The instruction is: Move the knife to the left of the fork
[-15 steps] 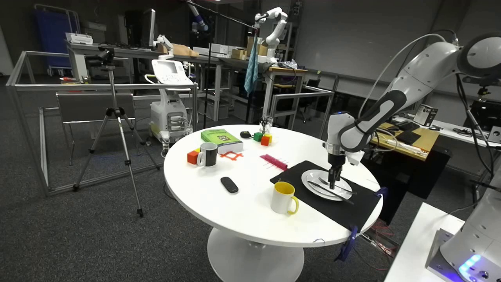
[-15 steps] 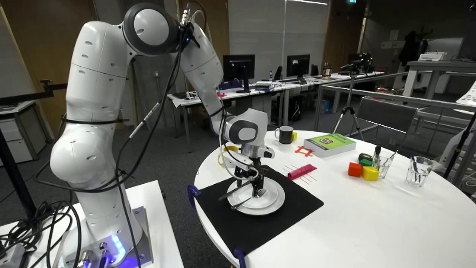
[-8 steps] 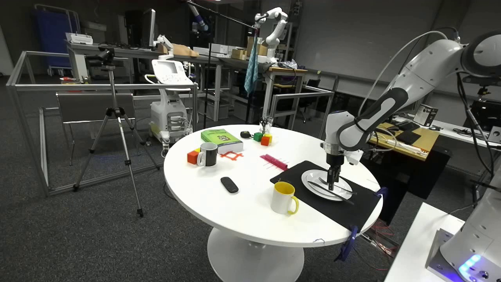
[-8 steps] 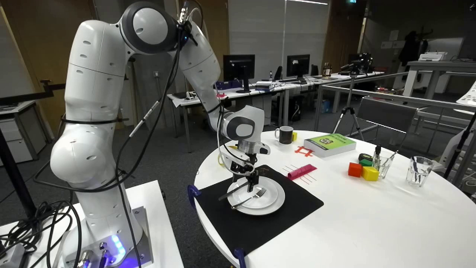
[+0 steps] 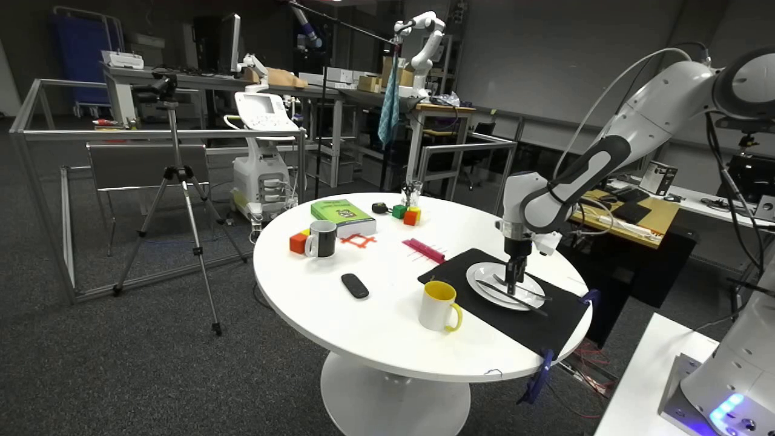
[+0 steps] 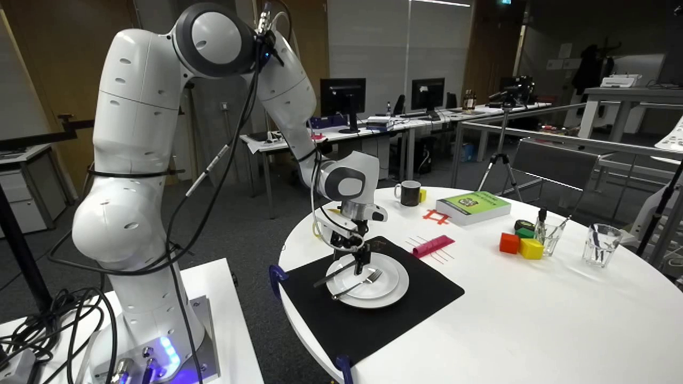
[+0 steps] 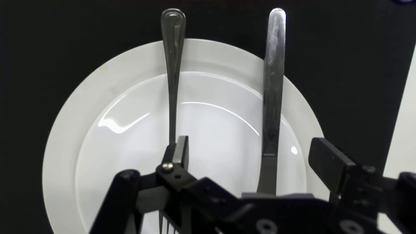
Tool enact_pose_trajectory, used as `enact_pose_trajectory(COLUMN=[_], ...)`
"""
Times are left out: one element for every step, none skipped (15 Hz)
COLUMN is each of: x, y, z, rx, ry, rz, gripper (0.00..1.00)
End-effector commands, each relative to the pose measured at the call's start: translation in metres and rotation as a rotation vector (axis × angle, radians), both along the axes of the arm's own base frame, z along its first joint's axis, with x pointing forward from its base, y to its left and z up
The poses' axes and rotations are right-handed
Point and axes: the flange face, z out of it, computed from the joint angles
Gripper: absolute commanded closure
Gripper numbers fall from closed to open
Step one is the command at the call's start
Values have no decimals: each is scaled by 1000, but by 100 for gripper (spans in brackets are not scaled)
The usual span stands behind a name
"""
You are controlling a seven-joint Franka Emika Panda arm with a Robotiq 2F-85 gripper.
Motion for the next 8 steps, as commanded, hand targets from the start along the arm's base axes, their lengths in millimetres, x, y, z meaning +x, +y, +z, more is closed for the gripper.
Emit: enact_pose_trajectory(x=[3, 4, 5, 6, 7, 8, 8, 9], y=[1, 1, 1, 2, 2, 2, 2, 2], z=[1, -1, -2, -3, -5, -6, -7, -8], rx=[4, 2, 3, 3, 4, 3, 2, 1], ry=[-14, -17, -21, -24, -26, -29, -30, -33], rz=[-21, -20, -18, -16, -16, -16, -14, -14], gripper=[3, 3, 5, 5, 3, 1, 3, 3])
